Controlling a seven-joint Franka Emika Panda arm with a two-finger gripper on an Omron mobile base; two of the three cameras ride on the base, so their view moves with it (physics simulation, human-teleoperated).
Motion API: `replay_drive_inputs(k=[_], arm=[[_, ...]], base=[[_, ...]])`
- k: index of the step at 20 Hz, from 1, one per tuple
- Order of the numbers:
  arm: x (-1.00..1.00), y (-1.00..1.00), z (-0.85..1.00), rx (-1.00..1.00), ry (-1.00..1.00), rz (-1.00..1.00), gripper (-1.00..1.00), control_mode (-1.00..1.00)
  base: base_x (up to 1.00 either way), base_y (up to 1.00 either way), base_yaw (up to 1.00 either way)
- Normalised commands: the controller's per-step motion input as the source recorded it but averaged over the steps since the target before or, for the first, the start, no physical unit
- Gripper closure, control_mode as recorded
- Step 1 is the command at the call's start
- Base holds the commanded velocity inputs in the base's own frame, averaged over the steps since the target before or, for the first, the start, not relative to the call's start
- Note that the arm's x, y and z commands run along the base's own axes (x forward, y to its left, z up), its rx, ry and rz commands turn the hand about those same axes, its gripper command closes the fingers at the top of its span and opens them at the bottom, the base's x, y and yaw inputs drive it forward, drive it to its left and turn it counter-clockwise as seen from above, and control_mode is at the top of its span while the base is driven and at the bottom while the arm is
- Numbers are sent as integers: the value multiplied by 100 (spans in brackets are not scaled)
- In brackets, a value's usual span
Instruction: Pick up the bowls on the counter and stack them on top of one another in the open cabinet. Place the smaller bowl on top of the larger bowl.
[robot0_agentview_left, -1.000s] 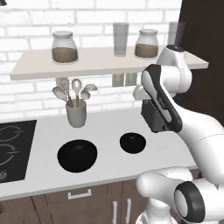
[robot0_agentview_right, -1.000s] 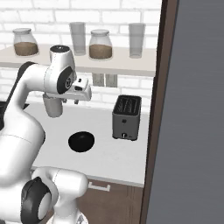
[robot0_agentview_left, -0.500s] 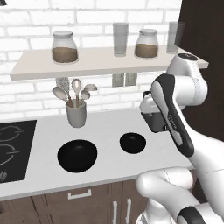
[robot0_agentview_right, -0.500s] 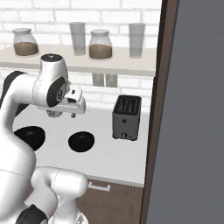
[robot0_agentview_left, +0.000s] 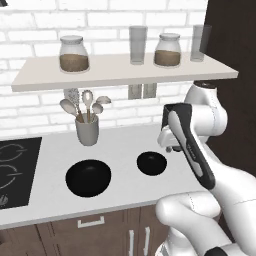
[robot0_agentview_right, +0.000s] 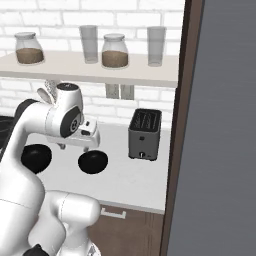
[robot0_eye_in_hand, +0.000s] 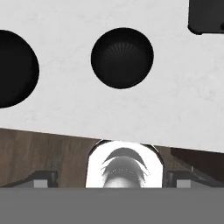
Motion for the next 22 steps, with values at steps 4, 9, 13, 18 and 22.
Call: replay_drive_inputs(k=[4, 9, 13, 18, 22], arm=[[57, -14, -45, 0, 8, 1, -100, -100], [32, -1, -42, 0, 0, 1, -100, -100], [36, -9, -51, 0, 1, 0, -100, -100], [38, -17, -44, 0, 0, 0, -100, -100], [33, -10, -41, 0, 0, 0, -100, -100]], base=[[0, 0, 0], [0, 0, 0], [0, 0, 0], [0, 0, 0], [0, 0, 0]])
